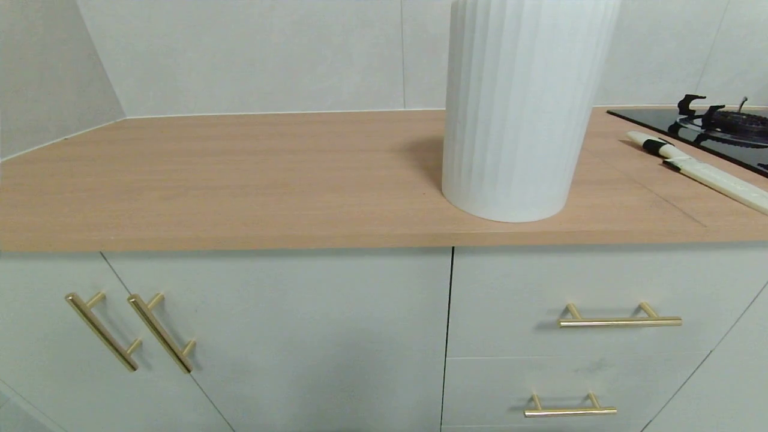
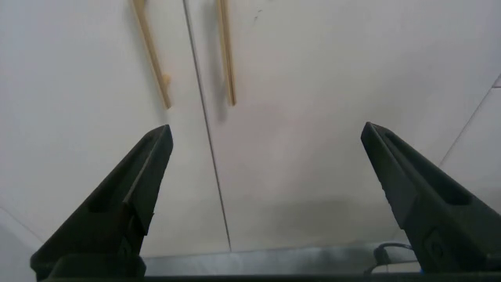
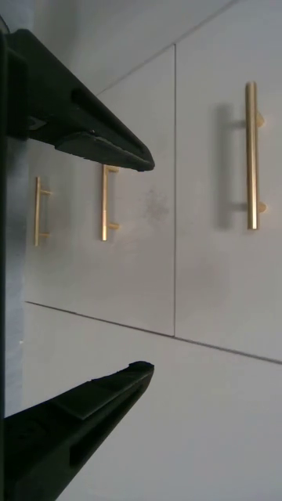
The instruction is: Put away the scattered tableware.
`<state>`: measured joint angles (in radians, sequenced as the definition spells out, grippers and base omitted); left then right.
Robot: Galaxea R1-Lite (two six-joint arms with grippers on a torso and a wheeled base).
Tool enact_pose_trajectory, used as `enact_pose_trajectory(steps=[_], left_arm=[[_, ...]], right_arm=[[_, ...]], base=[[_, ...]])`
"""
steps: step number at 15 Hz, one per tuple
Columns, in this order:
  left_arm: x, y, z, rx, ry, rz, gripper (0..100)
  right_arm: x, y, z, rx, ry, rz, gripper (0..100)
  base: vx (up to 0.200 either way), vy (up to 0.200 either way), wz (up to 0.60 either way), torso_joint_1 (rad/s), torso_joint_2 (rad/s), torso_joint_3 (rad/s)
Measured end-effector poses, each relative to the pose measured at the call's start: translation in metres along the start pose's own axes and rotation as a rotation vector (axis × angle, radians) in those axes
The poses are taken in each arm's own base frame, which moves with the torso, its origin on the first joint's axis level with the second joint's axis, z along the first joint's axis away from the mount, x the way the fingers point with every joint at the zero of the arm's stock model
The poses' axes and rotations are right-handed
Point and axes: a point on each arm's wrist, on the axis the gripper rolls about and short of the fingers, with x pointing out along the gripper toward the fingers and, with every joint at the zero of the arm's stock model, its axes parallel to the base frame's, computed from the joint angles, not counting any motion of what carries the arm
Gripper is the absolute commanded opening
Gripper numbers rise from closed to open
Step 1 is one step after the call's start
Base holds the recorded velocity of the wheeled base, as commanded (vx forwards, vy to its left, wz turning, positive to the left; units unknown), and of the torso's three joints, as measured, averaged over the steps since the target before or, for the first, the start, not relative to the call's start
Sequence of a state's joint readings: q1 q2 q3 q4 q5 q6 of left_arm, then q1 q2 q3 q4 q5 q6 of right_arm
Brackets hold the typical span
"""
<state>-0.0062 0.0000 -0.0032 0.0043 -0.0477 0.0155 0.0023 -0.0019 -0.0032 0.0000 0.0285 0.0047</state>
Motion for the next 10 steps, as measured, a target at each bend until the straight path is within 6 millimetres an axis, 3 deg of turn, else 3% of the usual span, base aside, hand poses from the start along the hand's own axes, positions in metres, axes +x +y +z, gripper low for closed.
enact_pose_trajectory(steps=[7, 10], left_arm=[[0.0, 0.0, 0.0, 0.0, 0.0, 0.0, 100], [0.0, 0.0, 0.0, 0.0, 0.0, 0.0, 100]], right_arm=[[0.0, 0.0, 0.0, 0.0, 0.0, 0.0, 100], [0.0, 0.0, 0.0, 0.0, 0.0, 0.001, 100]], base=[[0.0, 0.0, 0.0, 0.0, 0.0, 0.0], [0.0, -0.2, 0.0, -0.002, 0.0, 0.001]])
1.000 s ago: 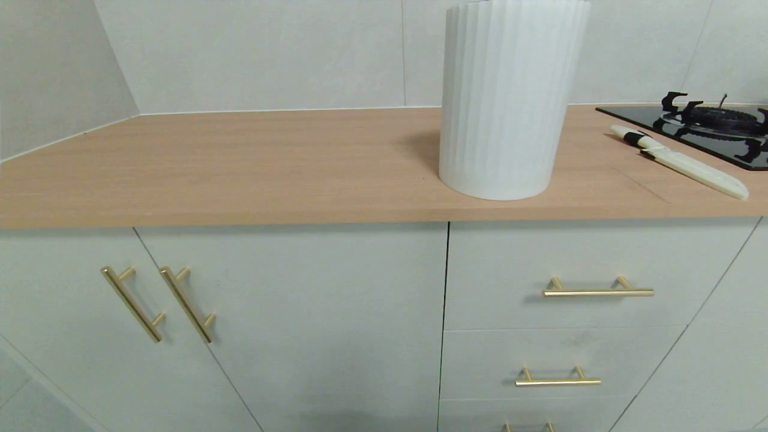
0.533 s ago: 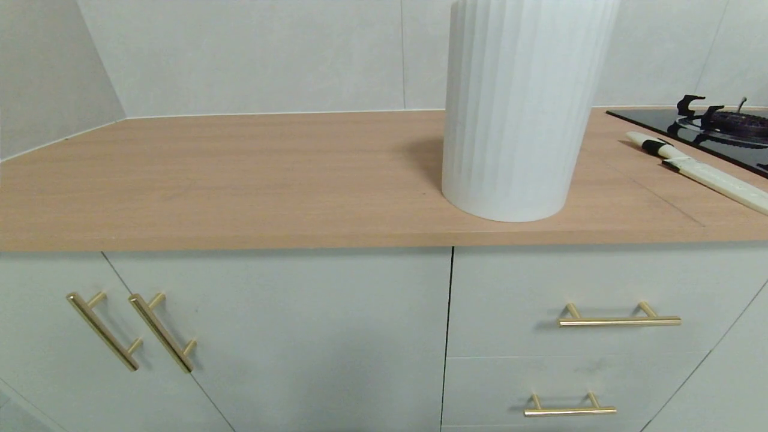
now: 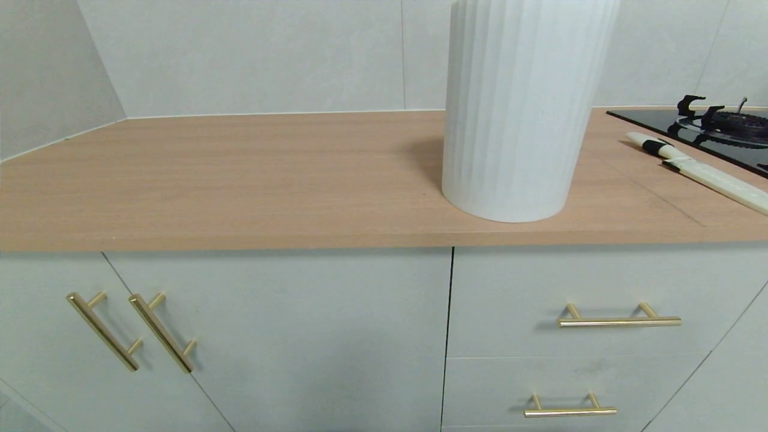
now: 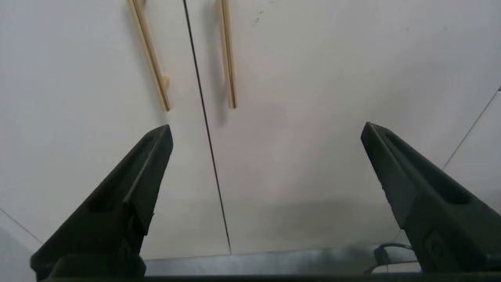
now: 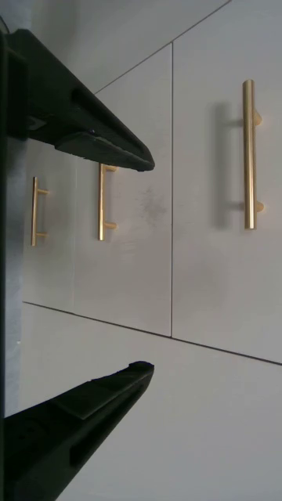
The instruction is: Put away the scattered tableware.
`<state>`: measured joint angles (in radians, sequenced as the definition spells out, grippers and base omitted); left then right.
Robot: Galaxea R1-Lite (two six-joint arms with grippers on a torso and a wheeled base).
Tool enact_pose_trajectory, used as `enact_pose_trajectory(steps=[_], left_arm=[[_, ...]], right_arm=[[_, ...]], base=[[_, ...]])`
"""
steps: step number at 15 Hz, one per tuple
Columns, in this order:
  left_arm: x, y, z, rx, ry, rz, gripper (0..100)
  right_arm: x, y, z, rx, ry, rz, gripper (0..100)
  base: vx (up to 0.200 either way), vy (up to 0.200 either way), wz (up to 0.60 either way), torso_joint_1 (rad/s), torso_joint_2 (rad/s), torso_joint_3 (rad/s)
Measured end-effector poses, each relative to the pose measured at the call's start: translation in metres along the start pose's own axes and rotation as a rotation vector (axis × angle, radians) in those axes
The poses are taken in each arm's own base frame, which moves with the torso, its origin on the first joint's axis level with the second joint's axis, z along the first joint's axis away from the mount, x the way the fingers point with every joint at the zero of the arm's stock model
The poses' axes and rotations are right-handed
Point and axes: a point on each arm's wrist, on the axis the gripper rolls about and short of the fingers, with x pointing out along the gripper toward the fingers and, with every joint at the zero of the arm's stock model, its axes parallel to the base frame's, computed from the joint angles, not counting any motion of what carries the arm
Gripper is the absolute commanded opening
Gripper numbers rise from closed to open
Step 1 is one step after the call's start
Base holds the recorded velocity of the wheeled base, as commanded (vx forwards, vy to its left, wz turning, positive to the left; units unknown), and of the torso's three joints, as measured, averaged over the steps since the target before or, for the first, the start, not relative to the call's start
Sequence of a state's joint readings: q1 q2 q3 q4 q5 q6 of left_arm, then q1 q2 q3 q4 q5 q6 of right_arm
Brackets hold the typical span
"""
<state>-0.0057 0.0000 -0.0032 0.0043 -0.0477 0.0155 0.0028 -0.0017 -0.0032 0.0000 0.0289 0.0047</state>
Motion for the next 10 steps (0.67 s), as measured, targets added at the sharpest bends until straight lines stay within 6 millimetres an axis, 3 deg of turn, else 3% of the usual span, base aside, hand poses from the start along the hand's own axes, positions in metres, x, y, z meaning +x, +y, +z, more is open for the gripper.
enact_pose_trajectory(steps=[6, 10], left_arm=[[0.0, 0.0, 0.0001, 0.0, -0.001, 0.0, 100], [0.0, 0.0, 0.0, 0.0, 0.0, 0.0, 100]], right_arm=[[0.0, 0.0, 0.0, 0.001, 0.0, -0.001, 100], [0.0, 0.0, 0.0, 0.002, 0.0, 0.0, 100]], base=[[0.0, -0.2, 0.0, 0.002, 0.0, 0.002], [0.0, 0.0, 0.0, 0.0, 0.0, 0.0]])
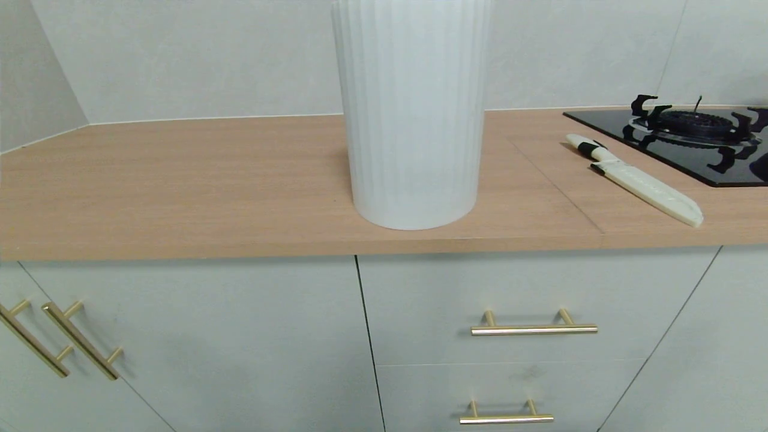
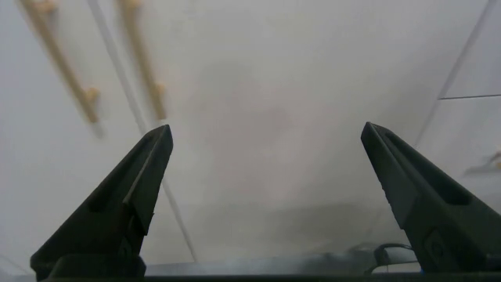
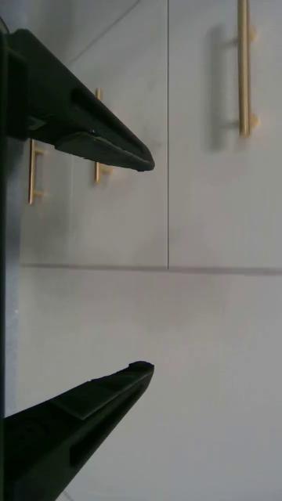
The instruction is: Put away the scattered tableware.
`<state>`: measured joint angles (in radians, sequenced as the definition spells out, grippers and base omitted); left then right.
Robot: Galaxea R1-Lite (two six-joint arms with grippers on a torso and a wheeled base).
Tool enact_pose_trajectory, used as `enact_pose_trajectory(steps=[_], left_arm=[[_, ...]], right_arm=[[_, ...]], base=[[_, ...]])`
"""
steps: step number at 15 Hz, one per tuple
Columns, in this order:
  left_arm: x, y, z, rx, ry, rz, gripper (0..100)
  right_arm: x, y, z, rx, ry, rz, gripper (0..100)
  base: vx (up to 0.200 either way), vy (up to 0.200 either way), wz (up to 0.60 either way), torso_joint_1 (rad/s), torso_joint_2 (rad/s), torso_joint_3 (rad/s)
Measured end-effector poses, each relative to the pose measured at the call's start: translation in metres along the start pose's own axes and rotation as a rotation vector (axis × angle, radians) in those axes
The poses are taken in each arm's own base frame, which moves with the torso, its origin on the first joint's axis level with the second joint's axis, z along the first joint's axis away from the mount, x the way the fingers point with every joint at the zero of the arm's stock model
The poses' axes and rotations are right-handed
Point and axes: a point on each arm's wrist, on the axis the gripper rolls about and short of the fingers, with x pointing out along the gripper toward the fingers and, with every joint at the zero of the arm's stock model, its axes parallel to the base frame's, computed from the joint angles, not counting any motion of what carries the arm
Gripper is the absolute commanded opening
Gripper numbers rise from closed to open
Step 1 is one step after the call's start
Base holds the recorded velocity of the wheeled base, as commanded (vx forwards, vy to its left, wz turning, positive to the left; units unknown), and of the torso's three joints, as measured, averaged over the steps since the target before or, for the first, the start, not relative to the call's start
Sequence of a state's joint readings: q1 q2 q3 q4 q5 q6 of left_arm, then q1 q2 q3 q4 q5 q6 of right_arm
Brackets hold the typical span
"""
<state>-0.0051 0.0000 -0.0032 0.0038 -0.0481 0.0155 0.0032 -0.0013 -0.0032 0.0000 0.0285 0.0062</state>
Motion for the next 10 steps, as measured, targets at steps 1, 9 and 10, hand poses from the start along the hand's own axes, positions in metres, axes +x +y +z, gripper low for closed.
enact_pose_trajectory(steps=[1, 9, 10], left_arm=[[0.0, 0.0, -0.0001, 0.0, 0.001, -0.001, 100], [0.0, 0.0, -0.0001, 0.0, 0.001, 0.0, 100], [0.0, 0.0, -0.0001, 0.0, 0.001, -0.001, 100]], right_arm=[[0.0, 0.0, 0.0, 0.0, 0.0, -0.001, 100], [0.0, 0.0, -0.0001, -0.001, 0.0, -0.001, 100], [0.0, 0.0, -0.0001, -0.002, 0.0, -0.001, 100]], base=[[0.0, 0.0, 0.0, 0.0, 0.0, 0.0], [0.0, 0.0, 0.0, 0.0, 0.0, 0.0], [0.0, 0.0, 0.0, 0.0, 0.0, 0.0]])
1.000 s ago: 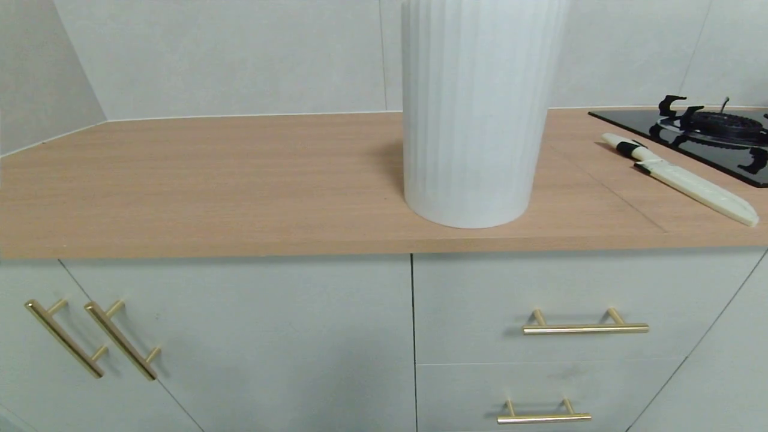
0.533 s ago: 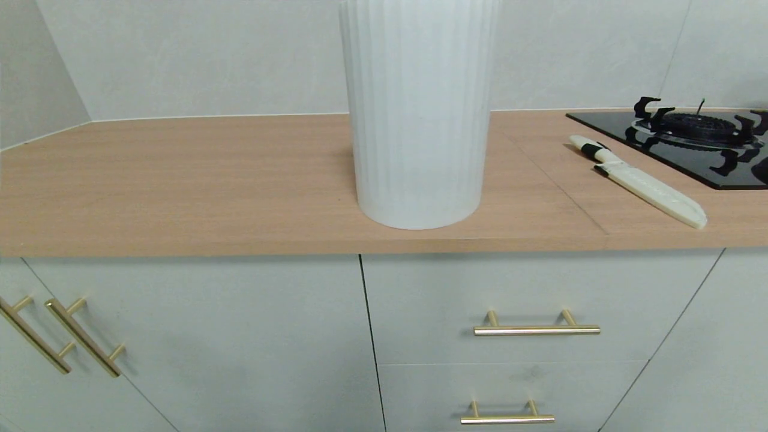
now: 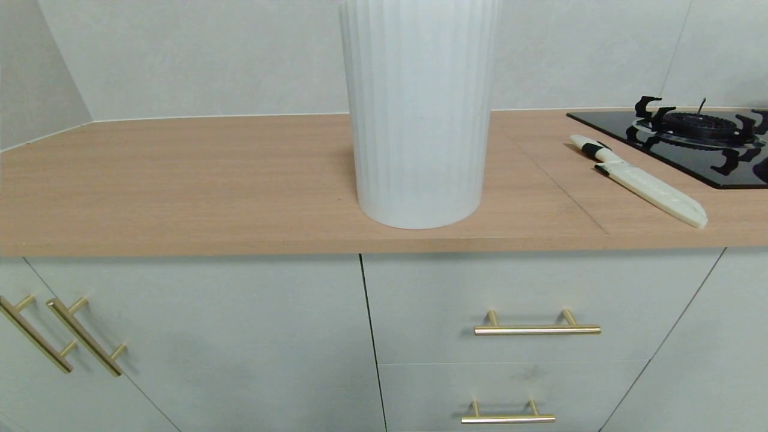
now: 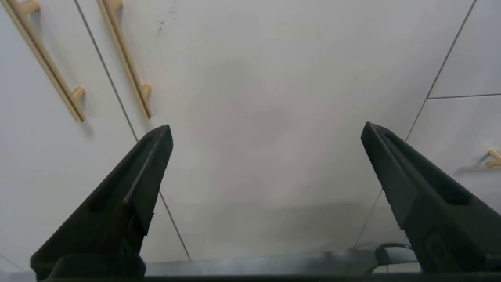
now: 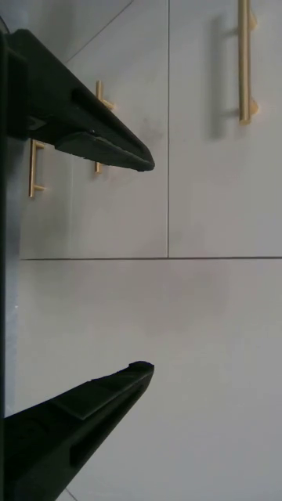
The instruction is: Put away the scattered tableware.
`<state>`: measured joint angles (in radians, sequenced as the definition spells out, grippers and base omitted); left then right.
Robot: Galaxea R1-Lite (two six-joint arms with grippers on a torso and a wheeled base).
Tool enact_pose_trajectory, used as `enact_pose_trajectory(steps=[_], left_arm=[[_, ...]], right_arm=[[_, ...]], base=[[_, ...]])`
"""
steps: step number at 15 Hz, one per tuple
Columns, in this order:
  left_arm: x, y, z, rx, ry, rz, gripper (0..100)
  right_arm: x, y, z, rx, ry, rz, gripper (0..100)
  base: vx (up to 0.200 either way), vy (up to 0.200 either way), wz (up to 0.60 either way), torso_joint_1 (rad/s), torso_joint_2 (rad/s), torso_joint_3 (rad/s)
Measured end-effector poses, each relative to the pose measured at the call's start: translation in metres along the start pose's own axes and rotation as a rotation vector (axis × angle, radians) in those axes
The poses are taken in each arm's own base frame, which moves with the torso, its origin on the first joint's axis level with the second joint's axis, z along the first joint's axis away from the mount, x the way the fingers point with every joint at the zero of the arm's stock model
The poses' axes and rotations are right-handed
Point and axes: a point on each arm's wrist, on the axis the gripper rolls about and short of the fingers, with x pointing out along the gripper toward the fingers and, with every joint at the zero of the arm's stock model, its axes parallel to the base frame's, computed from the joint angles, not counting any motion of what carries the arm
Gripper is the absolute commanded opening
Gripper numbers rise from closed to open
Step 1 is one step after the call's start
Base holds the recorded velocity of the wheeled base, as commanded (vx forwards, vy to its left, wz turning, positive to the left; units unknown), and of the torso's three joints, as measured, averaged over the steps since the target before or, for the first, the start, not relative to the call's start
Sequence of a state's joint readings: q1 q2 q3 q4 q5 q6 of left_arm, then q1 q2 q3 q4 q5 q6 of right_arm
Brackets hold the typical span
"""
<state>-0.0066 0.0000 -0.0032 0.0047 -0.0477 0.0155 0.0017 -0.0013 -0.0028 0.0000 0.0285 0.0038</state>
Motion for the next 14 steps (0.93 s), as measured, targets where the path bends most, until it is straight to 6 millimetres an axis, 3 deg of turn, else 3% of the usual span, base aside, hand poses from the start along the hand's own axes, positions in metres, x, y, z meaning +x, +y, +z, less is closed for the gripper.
enact_pose_trajectory(steps=[10, 14], left_arm=[[0.0, 0.0, 0.0, 0.0, 0.0, 0.0, 100], [0.0, 0.0, 0.0, 0.0, 0.0, 0.001, 100]], right_arm=[[0.0001, 0.0, -0.0002, 0.001, 0.001, 0.0, 100], [0.0, 0.0, 0.0001, 0.002, 0.0, 0.0, 100]], base=[[0.0, 0.0, 0.0, 0.0, 0.0, 0.0], [0.0, 0.0, 0.0, 0.068, -0.24, -0.245]])
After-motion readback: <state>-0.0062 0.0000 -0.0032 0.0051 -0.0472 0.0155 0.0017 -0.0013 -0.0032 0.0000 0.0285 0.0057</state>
